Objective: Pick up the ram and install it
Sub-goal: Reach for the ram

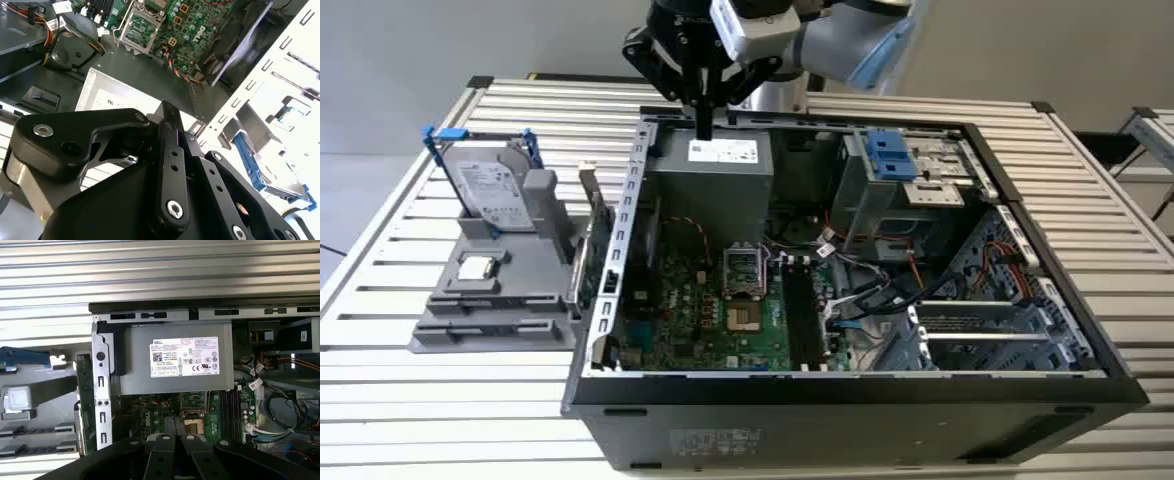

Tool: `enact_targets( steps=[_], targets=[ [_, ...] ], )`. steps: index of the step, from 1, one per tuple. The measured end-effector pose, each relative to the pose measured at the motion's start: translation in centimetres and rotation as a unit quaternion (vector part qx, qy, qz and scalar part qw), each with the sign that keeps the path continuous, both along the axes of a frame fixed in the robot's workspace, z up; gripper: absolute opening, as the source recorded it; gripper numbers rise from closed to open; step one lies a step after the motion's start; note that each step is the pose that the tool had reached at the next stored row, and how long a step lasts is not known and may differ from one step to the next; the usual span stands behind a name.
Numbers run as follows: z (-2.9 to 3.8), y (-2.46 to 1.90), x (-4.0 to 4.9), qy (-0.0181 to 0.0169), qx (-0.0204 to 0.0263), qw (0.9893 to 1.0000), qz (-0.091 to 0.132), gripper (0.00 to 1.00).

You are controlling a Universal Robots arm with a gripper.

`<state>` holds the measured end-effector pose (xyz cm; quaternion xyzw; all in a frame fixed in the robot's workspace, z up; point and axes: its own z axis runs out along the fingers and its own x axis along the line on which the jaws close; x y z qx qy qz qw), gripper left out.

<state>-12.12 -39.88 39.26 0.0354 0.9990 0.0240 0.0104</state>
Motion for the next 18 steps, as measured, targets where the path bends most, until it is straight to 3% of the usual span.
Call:
enact_targets(
  steps=[18],
  targets=[
    [0.01, 0.0, -0.22, 0.0, -0.0001, 1.0, 0.0, 0.0]
  ],
)
